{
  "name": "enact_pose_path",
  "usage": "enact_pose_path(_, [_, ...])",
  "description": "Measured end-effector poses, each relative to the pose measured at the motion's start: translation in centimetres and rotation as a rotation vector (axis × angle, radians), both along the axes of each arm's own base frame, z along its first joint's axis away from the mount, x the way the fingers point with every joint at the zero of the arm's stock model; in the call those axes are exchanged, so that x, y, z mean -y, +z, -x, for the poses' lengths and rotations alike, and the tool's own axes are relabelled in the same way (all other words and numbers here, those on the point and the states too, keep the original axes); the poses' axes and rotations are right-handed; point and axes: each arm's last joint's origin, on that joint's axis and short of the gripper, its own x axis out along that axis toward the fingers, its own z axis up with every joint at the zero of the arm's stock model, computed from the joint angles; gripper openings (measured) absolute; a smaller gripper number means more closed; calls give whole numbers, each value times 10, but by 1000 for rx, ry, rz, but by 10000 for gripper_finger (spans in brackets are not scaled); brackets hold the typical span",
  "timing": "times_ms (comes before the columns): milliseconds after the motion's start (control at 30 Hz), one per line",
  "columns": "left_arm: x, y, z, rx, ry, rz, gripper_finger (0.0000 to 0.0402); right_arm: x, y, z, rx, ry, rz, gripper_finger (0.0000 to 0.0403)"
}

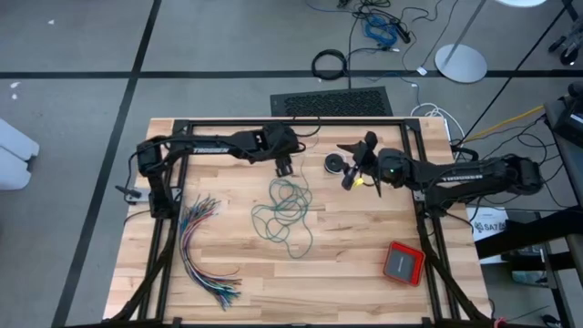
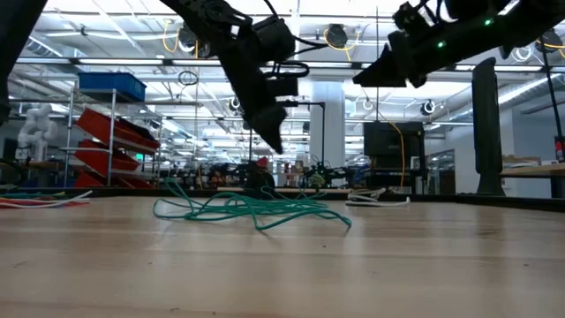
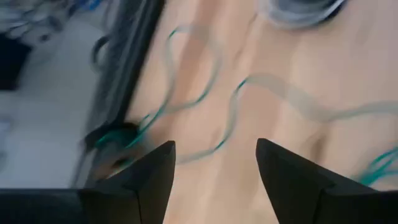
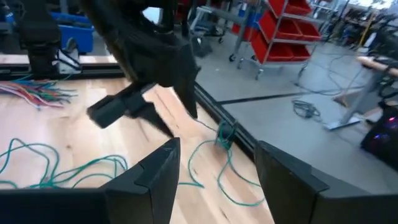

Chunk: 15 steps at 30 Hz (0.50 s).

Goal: Coil cords
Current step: Coil the green wire onto the spool

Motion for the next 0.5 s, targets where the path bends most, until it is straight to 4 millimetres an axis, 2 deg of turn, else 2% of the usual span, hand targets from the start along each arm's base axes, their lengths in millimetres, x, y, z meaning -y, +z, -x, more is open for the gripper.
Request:
enact_pose_path(133, [-14, -3, 16, -120, 61, -53, 233, 12, -13, -12, -5, 36, -42, 185])
enact_pose_path(267, [-33, -18, 38, -173, 130, -29, 233, 21, -30, -25, -10, 55, -80, 178])
enact_pose_path(400, [-45, -35, 60, -158, 184, 36, 230, 29, -43, -35, 3, 55, -87, 172])
enact_pose_path(500, [-46, -42, 69, -61, 171, 104, 222, 40, -45, -40, 31, 60, -102, 166])
